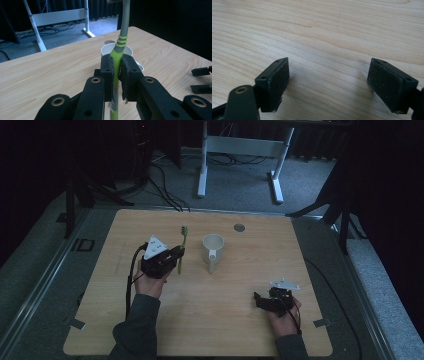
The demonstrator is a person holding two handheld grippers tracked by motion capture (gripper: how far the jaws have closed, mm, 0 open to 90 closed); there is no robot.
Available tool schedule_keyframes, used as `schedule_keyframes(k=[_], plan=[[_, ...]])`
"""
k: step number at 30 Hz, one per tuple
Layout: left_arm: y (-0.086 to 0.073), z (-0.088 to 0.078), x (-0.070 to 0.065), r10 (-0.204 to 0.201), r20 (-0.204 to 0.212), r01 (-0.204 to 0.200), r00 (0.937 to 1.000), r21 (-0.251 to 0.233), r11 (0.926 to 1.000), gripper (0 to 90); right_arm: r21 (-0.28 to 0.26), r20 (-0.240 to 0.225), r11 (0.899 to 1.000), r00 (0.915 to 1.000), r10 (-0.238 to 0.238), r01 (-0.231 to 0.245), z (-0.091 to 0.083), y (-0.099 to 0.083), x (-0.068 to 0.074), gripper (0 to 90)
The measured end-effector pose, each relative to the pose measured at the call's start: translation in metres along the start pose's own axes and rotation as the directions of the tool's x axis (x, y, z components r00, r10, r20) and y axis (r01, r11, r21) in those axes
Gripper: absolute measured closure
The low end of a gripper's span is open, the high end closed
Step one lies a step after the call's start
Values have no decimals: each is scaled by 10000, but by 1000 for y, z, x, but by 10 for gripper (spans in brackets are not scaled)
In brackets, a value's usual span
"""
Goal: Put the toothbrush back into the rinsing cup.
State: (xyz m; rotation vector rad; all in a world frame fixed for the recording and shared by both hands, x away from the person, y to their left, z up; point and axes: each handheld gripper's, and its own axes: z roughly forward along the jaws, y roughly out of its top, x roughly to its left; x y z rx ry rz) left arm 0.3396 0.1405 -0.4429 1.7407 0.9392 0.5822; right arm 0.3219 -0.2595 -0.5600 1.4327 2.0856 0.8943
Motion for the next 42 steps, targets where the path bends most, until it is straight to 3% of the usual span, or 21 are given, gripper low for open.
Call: schedule_keyframes(k=[6, 26, 42], plan=[[1, 0, -1, -129, 80, 130, 9999, -77, 9999, 811, 5, -1, 10000, 10000, -12, 12, 0, 0, 0, 177], [8, 5, -3, -8, 237, 14, 9997, -240, 9997, 811, 7, -12, 10000, 10000, -22, 22, 0, 0, 0, 177], [8, 13, 0, -398, 408, 420, 9984, -549, 9976, 811, 12, -15, 10000, 10000, -22, 22, 0, 0, 0, 177]])
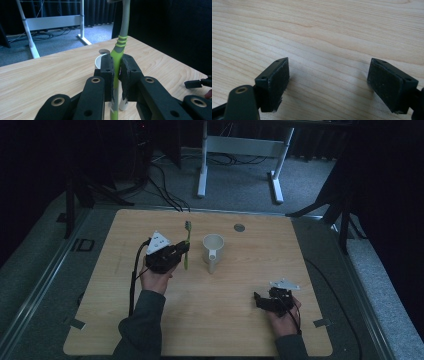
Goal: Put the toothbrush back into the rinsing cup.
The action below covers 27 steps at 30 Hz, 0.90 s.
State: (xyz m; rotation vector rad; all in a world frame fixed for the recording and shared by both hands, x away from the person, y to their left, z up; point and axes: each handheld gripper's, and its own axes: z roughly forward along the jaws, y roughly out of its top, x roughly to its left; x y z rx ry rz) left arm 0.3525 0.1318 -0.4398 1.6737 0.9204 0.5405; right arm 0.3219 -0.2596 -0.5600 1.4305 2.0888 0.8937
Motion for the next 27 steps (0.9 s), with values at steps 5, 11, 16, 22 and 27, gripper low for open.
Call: schedule_keyframes(k=[5, 11, 16, 22, 27], plan=[[1, 2, 0, -61, 39, 61, 10000, -103, 9999, 810, -4, 0, 10000, 10000, -4, 4, 0, 0, 0, 177], [3, 3, 0, -4, 25, 5, 10000, -114, 9999, 811, -5, -7, 10000, 10000, 1, -1, 0, 0, 0, 177], [5, 4, -2, 84, 26, -84, 10000, -171, 9998, 811, -4, -4, 10000, 10000, -6, 6, 0, 0, 0, 177], [8, 6, -4, 125, 46, -124, 9999, -216, 9997, 811, -10, -6, 10000, 10000, 6, -6, 0, 0, 0, 177], [9, 7, -5, 177, 70, -175, 9998, -260, 9995, 811, -12, -6, 10000, 10000, 7, -7, 0, 0, 0, 177]])
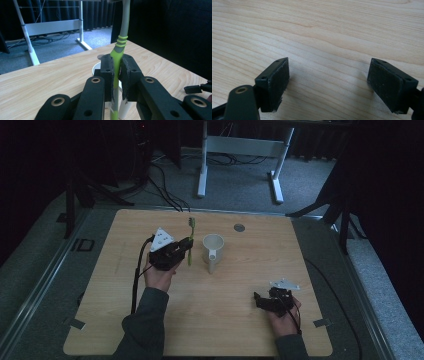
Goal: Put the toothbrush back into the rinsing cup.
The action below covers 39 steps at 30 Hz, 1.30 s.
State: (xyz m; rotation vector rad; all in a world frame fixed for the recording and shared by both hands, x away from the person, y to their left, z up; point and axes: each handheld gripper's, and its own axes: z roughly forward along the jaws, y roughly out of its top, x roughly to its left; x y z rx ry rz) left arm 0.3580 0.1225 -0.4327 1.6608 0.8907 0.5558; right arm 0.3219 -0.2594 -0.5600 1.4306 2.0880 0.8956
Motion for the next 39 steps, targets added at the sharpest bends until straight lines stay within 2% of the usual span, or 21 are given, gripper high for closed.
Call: schedule_keyframes(k=[22, 31, 39], plan=[[8, 8, -3, 130, -35, -130, 9999, -40, 9999, 810, 1, -1, 10000, 10000, 1, -1, 0, 0, 0, 177], [9, 12, -3, -50, 36, 51, 10000, -162, 9999, 810, 2, -10, 10000, 10000, -10, 10, 0, 0, 0, 177], [12, 15, -4, -50, 60, 52, 10000, -309, 9995, 810, 7, -8, 10000, 10000, -20, 20, 0, 0, 0, 177]])
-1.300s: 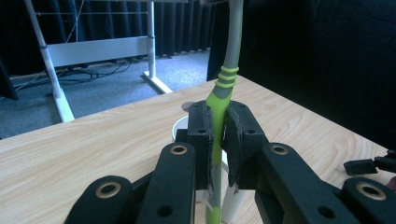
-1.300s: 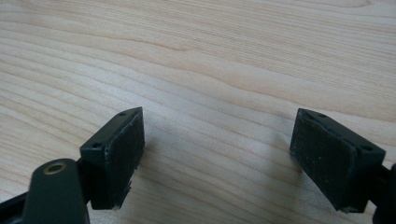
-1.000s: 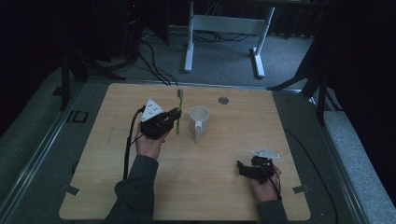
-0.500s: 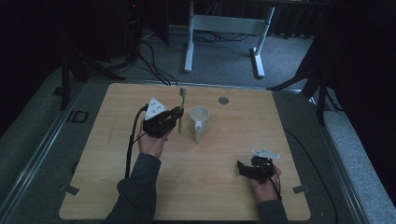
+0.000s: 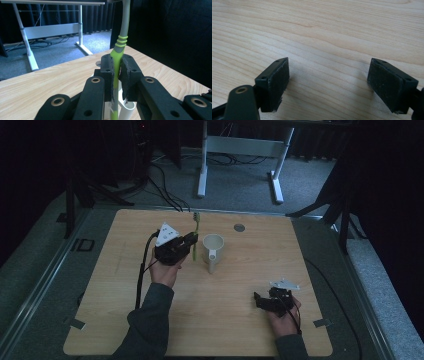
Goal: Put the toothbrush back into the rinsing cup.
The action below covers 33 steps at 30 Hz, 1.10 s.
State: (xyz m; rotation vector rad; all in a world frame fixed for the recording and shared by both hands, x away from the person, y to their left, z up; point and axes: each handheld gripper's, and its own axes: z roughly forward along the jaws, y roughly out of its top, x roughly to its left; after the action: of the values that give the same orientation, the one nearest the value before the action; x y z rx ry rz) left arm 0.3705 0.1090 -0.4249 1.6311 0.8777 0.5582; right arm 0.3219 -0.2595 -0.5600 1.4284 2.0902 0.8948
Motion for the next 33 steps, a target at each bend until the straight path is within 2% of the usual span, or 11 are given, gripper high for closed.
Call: schedule_keyframes(k=[33], plan=[[-1, 20, -12, 155, 393, -140, 9991, -392, 9991, 809, 2, -19, 10000, 10000, -7, 7, 0, 0, 0, 177]])
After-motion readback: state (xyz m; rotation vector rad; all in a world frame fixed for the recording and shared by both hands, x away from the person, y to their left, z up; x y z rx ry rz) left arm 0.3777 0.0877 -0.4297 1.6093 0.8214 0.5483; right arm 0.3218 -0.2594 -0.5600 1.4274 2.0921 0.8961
